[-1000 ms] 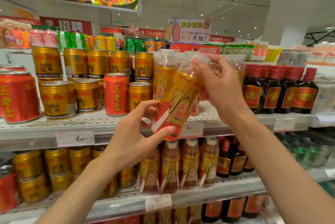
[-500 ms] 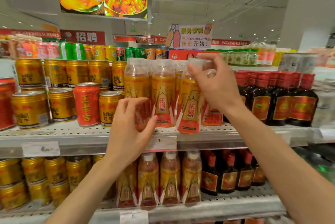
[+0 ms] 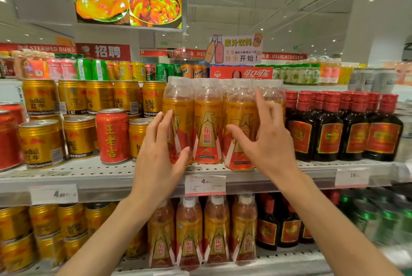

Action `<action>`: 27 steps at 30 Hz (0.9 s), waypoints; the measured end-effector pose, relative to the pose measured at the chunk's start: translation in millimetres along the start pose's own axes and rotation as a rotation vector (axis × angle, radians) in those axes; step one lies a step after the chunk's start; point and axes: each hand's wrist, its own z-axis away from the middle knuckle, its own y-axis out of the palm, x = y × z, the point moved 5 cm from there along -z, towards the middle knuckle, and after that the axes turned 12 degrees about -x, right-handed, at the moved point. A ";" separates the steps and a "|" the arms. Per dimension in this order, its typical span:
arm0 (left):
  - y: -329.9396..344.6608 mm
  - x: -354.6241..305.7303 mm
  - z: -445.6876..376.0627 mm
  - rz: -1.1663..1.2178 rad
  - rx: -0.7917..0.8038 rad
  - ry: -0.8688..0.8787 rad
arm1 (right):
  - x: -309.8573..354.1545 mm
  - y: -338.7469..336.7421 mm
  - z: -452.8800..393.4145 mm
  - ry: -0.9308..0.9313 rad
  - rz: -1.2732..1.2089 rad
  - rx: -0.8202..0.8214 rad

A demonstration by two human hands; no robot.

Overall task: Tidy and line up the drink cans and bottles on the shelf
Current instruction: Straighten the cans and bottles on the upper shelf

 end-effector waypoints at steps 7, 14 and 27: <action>3.3 3.3 -9.9 0.033 0.021 -0.029 | -7.1 -1.5 0.1 -0.024 0.059 -0.038; 15.5 5.2 -8.2 0.142 0.067 -0.145 | -14.3 -2.9 5.3 0.012 0.062 -0.078; 18.3 -2.0 -2.5 0.244 0.112 -0.200 | -23.5 0.1 17.9 0.107 -0.078 -0.096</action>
